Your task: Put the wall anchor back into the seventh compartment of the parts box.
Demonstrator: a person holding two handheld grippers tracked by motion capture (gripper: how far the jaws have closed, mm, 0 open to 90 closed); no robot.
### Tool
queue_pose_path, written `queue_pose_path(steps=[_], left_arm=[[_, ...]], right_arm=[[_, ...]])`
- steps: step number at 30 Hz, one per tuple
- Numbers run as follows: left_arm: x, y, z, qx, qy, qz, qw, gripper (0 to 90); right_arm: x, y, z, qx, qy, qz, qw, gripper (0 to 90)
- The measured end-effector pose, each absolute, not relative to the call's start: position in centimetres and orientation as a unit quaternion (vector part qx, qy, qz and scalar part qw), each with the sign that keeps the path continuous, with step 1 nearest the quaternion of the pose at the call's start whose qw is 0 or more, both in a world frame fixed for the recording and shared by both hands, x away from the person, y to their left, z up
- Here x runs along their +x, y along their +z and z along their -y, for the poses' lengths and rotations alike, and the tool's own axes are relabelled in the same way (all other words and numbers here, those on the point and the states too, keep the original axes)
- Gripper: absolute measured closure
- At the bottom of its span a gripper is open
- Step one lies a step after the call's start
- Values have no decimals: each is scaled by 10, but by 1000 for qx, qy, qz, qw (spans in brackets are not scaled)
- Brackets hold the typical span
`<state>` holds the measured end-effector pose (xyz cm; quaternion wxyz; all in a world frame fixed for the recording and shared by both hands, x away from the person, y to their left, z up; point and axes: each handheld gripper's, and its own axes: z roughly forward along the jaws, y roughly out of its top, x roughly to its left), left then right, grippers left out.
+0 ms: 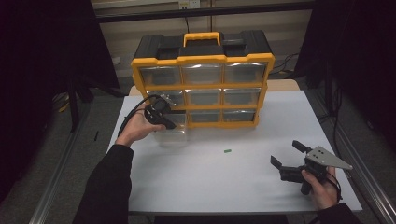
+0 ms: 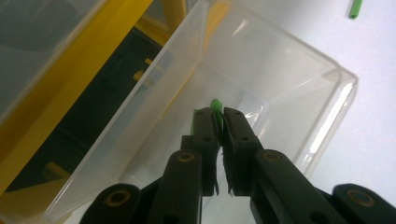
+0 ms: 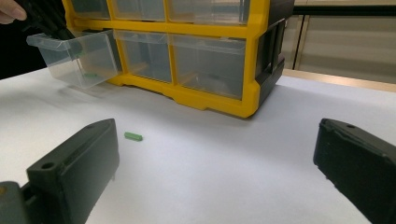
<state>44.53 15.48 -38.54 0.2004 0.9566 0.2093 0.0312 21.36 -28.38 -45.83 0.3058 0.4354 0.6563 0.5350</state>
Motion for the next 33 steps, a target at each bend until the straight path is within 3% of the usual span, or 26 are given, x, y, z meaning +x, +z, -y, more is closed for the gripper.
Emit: queue_pose_path(steps=[14, 18, 22, 33], left_arm=[[445, -390, -153, 953, 32, -216, 211, 841], [446, -388, -155, 954, 31, -212, 207, 786], [445, -387, -157, 954, 34, -213, 206, 789], [432, -371, -162, 933, 47, -230, 274, 787]], right_arm=[[214, -458, 284, 435, 535, -656, 306, 0], [214, -458, 284, 435, 535, -657, 306, 0], [214, -458, 284, 436, 535, -656, 306, 0], [214, -458, 284, 435, 535, -657, 306, 0]])
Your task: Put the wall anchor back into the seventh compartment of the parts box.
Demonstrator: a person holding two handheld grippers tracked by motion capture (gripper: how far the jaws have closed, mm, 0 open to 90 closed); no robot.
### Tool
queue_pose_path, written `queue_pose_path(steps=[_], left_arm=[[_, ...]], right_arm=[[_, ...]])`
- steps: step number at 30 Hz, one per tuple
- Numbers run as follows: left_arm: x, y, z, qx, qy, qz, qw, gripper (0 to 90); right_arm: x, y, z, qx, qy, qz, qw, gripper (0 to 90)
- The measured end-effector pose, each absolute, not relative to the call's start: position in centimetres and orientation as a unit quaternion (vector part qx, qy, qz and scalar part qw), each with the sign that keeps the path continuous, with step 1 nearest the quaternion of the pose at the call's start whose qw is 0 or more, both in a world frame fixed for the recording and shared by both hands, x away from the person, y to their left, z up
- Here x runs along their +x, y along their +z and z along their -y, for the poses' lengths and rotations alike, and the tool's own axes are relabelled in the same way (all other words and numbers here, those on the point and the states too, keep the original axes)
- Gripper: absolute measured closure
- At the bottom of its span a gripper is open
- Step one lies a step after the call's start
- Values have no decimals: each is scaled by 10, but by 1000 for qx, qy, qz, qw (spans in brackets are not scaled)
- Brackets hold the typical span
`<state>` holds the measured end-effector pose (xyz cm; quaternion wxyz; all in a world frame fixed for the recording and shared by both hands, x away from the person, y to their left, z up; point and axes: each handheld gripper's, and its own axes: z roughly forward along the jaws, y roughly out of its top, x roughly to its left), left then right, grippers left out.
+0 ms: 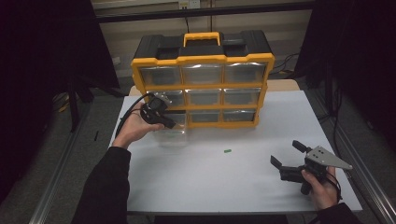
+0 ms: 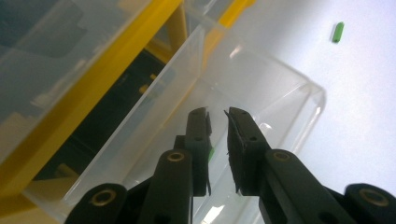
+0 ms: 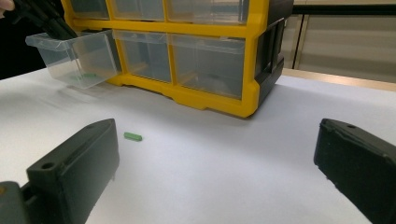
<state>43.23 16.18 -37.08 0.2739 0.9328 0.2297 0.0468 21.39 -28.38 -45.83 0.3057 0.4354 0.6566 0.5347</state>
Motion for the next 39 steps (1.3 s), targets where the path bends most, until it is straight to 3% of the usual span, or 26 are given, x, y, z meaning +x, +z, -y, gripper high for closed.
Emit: queue_pose_path(steps=[7, 11, 16, 22, 33, 39], left_arm=[[423, -366, -161, 918, 53, -238, 315, 699], [421, -366, -161, 918, 62, -228, 317, 562], [416, -362, -160, 913, 76, -222, 334, 456], [411, -360, -157, 894, 91, -245, 364, 288], [407, -365, -148, 883, 96, -251, 385, 65], [402, -367, -139, 884, 92, -222, 400, 40]], right_arm=[[214, -458, 284, 436, 535, -655, 307, 0], [214, -458, 284, 436, 535, -656, 306, 0], [214, -458, 283, 435, 534, -657, 305, 0], [214, -458, 284, 436, 535, -656, 305, 0], [214, -458, 284, 436, 535, -656, 305, 0], [214, -458, 284, 435, 535, -657, 305, 0]])
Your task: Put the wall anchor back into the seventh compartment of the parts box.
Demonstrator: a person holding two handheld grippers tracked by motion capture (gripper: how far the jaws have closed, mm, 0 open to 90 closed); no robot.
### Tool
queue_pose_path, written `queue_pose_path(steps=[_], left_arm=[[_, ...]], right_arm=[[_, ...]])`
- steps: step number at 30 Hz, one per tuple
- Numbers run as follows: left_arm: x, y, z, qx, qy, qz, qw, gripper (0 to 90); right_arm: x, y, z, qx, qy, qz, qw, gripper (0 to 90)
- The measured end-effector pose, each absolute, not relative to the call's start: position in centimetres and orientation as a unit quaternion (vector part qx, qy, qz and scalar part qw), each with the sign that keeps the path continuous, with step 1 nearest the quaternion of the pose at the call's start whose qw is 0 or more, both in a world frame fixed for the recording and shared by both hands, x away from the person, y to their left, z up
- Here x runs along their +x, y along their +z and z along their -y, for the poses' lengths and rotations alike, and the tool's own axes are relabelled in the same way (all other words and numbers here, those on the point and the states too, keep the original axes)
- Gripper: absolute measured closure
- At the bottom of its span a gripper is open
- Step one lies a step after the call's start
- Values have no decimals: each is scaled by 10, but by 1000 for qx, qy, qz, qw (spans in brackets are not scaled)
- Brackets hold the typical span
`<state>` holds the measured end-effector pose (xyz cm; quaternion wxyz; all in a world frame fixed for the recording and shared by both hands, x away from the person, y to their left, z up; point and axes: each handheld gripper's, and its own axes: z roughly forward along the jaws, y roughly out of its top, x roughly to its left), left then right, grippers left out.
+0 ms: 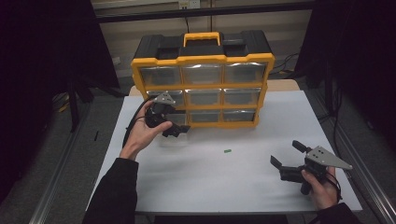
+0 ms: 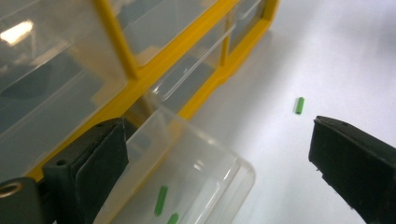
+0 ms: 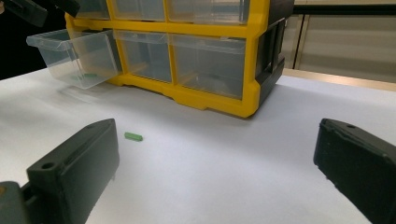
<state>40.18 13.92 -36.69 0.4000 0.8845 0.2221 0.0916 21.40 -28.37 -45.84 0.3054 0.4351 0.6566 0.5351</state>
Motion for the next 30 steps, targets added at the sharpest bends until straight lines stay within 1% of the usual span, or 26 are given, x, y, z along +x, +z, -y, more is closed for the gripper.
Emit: queue_pose_path(steps=[10, 21, 26, 28, 30], left_arm=[[398, -372, -121, 883, 81, -216, 409, 39], [394, -375, -98, 896, 79, -193, 393, 46], [391, -377, -84, 896, 66, -186, 397, 48], [391, -378, -80, 903, 65, -172, 388, 48], [390, -379, -75, 905, 56, -172, 385, 46]], right_arm=[[214, -458, 284, 435, 535, -657, 305, 0], [214, -458, 284, 435, 536, -656, 306, 0], [214, -458, 284, 435, 536, -657, 305, 0], [214, -458, 284, 435, 536, -656, 305, 0], [214, -458, 284, 435, 536, -656, 305, 0]])
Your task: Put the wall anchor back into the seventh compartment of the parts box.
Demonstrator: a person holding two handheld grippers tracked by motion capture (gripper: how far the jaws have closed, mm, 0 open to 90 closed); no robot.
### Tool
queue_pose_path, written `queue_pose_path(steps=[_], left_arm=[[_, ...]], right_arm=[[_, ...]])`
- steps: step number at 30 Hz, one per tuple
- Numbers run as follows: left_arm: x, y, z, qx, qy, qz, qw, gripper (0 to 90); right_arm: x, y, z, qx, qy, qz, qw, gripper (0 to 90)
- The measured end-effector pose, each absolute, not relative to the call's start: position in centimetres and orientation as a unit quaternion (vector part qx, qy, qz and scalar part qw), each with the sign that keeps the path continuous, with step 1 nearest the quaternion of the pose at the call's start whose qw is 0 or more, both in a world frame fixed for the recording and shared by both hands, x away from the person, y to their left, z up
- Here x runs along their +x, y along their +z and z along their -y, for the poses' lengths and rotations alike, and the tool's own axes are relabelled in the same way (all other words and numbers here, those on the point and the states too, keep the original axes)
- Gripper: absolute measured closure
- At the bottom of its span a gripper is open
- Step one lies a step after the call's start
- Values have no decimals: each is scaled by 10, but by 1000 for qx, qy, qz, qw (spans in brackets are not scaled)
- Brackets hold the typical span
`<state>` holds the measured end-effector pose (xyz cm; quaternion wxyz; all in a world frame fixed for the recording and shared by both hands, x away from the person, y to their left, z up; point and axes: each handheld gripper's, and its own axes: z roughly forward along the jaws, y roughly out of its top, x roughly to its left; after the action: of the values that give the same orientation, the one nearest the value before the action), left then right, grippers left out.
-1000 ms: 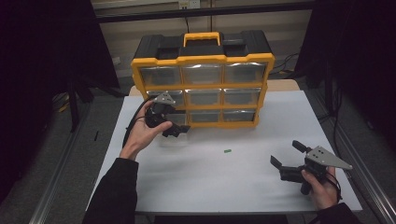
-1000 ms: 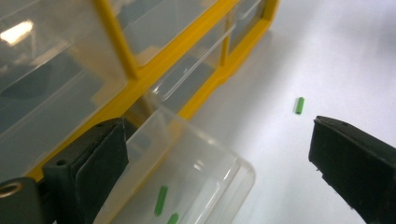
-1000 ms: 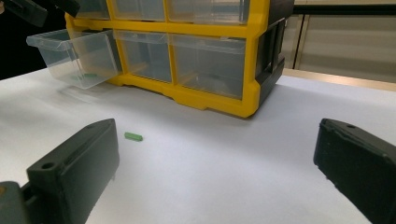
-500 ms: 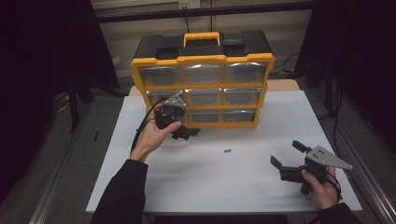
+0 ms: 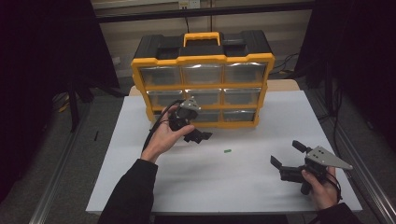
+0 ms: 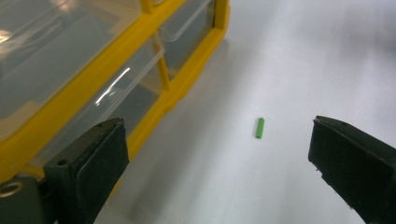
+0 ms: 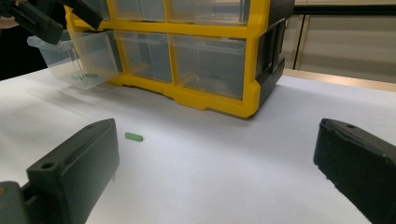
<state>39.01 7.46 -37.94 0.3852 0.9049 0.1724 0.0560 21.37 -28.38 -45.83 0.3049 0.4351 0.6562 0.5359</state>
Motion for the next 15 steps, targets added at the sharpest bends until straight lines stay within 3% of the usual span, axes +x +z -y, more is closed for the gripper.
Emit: queue_pose_path(steps=[15], left_arm=[[387, -390, -45, 917, 52, -144, 369, 53]], right_arm=[[213, -458, 284, 435, 537, -656, 303, 0]])
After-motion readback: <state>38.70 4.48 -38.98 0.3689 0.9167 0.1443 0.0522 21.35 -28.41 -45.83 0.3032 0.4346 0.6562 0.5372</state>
